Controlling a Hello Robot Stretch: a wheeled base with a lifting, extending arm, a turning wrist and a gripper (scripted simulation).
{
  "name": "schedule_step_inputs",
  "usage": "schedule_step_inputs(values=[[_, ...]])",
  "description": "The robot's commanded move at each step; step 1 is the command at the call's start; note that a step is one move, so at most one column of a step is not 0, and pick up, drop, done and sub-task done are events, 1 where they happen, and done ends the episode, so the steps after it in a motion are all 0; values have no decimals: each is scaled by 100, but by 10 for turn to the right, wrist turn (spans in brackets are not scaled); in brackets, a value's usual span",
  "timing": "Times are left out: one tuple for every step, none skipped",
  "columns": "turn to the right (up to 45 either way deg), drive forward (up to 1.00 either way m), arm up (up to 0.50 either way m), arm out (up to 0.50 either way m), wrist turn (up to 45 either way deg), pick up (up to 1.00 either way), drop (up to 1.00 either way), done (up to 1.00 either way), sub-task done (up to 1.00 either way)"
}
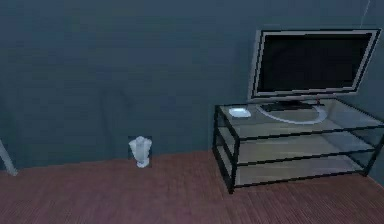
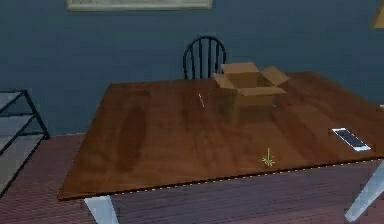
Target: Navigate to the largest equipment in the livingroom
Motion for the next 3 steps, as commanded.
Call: schedule_step_inputs(values=[[0, 55, 0, 0, 0, 0, 0, 0, 0], [90, 0, 0, 0, 0, 0, 0, 0, 0], [30, 0, 0, 0, 0, 0, 0, 0, 0]])
